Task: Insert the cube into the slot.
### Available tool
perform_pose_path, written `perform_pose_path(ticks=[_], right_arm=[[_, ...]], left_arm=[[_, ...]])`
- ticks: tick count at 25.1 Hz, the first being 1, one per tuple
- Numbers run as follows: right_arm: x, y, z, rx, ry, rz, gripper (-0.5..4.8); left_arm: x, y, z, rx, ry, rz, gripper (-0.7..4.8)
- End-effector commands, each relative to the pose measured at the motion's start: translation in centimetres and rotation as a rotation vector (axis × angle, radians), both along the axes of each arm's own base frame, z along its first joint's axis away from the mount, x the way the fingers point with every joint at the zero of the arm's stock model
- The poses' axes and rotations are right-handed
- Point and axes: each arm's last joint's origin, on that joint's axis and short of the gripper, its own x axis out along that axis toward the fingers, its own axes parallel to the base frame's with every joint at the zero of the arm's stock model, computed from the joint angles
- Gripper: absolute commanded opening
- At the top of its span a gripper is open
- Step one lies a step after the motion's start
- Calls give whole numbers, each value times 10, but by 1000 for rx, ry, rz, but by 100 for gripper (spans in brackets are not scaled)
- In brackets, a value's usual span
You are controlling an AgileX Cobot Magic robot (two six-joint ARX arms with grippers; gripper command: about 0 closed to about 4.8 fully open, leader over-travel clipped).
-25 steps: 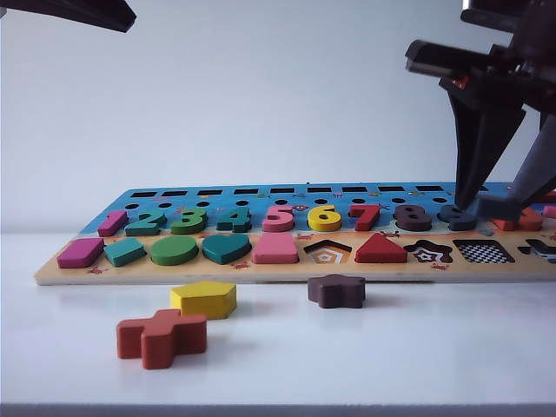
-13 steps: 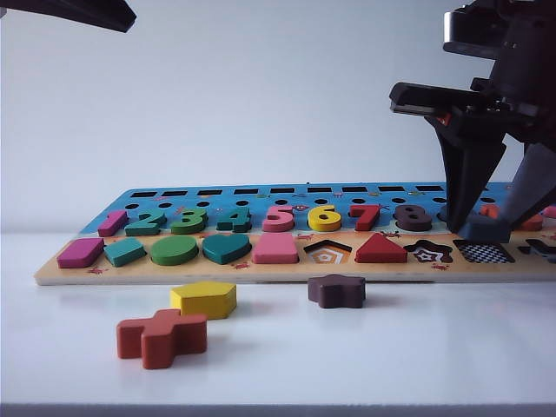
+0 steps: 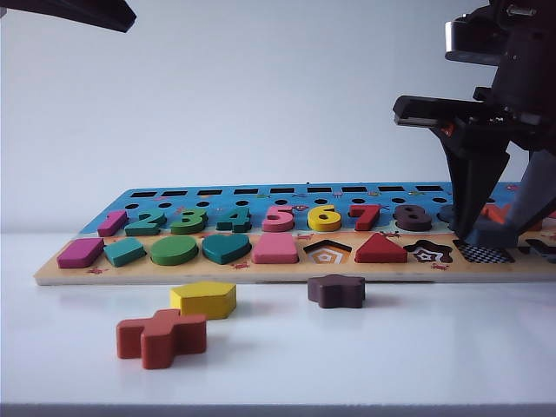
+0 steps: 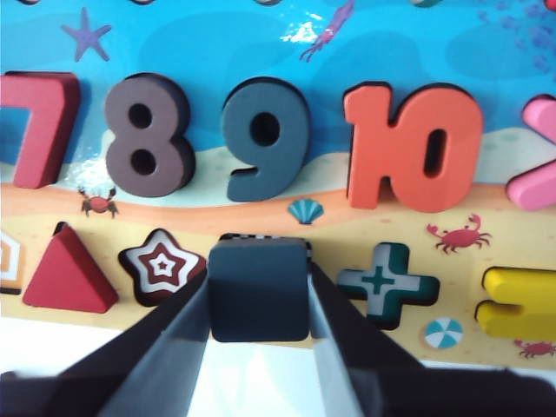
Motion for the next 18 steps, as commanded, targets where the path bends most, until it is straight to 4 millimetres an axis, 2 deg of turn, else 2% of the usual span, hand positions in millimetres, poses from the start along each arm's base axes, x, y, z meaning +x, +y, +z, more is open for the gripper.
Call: perform_pose_path(ticks=[1, 18], right_arm=[[1, 1, 0, -1, -5, -4, -5], [1, 1, 0, 16, 5, 6, 0]], left_arm=[[1, 0, 2, -10, -9, -2, 10], [1, 0, 2, -10, -9, -2, 10]])
